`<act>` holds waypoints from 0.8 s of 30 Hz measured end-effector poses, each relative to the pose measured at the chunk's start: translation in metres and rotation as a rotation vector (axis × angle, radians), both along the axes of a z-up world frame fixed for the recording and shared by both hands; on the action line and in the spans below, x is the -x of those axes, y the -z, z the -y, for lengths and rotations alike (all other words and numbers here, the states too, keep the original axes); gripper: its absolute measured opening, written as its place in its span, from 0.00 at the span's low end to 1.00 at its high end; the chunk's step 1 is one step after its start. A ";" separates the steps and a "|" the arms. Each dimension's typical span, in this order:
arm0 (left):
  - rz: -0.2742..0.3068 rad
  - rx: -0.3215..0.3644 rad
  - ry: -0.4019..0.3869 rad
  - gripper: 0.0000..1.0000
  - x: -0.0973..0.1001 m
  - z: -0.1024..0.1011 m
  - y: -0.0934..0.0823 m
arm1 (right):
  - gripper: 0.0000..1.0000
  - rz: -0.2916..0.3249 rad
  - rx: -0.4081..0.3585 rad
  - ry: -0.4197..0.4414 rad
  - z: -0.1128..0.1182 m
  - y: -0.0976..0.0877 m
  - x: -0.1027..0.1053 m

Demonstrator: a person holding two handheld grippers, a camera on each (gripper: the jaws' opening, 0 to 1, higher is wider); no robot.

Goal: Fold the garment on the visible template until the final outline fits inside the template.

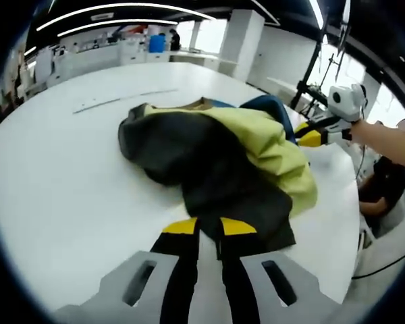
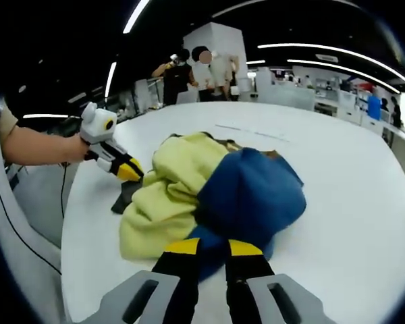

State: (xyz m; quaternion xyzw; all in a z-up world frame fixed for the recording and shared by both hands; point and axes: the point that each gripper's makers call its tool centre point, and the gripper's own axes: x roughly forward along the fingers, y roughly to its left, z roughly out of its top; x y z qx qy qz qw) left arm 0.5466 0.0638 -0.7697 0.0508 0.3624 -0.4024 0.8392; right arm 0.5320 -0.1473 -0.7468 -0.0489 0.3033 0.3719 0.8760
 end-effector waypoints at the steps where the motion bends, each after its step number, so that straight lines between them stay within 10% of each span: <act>1: -0.001 0.000 -0.002 0.06 0.000 0.000 0.000 | 0.09 0.002 0.000 -0.001 0.000 0.000 0.000; 24: -0.004 -0.015 0.001 0.00 0.000 -0.004 0.000 | 0.00 0.009 0.009 0.008 0.000 0.001 -0.003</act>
